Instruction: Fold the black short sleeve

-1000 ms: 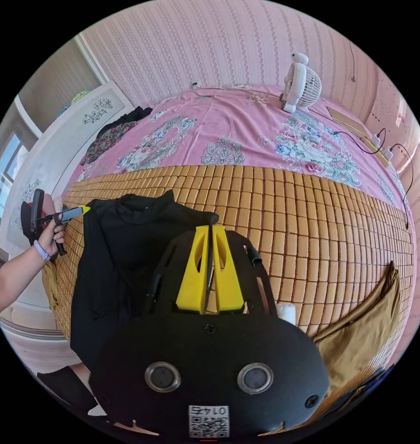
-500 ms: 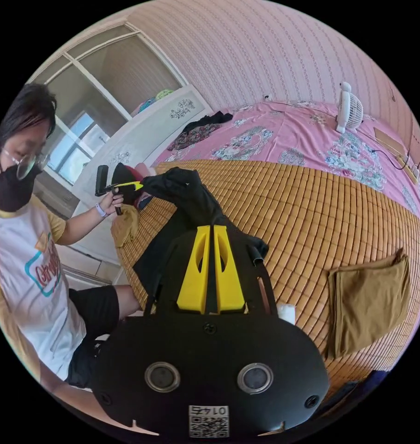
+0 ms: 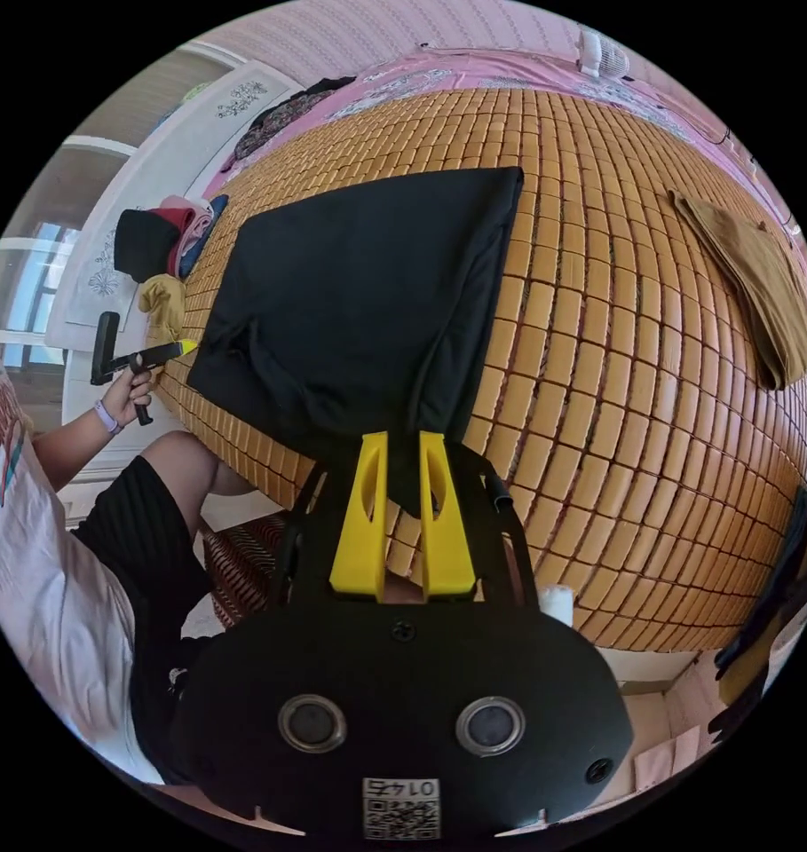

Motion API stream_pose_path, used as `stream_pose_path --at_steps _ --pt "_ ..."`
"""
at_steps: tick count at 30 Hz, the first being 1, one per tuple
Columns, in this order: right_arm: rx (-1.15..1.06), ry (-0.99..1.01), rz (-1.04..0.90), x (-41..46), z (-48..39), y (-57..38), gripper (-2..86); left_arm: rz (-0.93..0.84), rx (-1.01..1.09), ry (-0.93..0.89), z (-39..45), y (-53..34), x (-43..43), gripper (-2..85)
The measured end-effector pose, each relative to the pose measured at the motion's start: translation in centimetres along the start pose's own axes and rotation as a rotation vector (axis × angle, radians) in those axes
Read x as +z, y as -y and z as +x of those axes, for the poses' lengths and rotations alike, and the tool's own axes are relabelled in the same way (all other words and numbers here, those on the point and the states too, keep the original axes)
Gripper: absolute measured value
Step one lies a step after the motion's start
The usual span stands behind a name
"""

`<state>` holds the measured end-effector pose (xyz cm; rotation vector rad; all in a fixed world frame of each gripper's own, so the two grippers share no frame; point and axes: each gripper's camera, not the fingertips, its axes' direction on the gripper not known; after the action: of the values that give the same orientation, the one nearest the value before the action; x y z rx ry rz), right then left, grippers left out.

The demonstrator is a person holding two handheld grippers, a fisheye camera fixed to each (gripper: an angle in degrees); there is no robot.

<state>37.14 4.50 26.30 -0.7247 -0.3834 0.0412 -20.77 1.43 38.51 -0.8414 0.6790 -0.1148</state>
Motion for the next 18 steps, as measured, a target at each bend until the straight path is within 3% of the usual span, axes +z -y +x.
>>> stream_pose_path --at_steps 4,13,18 --pt "-0.073 -0.114 0.086 1.7 -2.3 -1.6 1.1 -0.025 0.081 0.126 0.8 -0.5 1.5 -0.2" --pt "-0.005 -0.166 0.256 4.4 -5.0 -4.7 0.2 0.108 0.090 0.106 -0.7 -3.2 3.1 -1.0" --pt "0.063 -0.095 0.317 5.3 -5.9 -7.3 0.6 0.062 0.107 0.130 -0.4 -5.6 3.7 -1.0"
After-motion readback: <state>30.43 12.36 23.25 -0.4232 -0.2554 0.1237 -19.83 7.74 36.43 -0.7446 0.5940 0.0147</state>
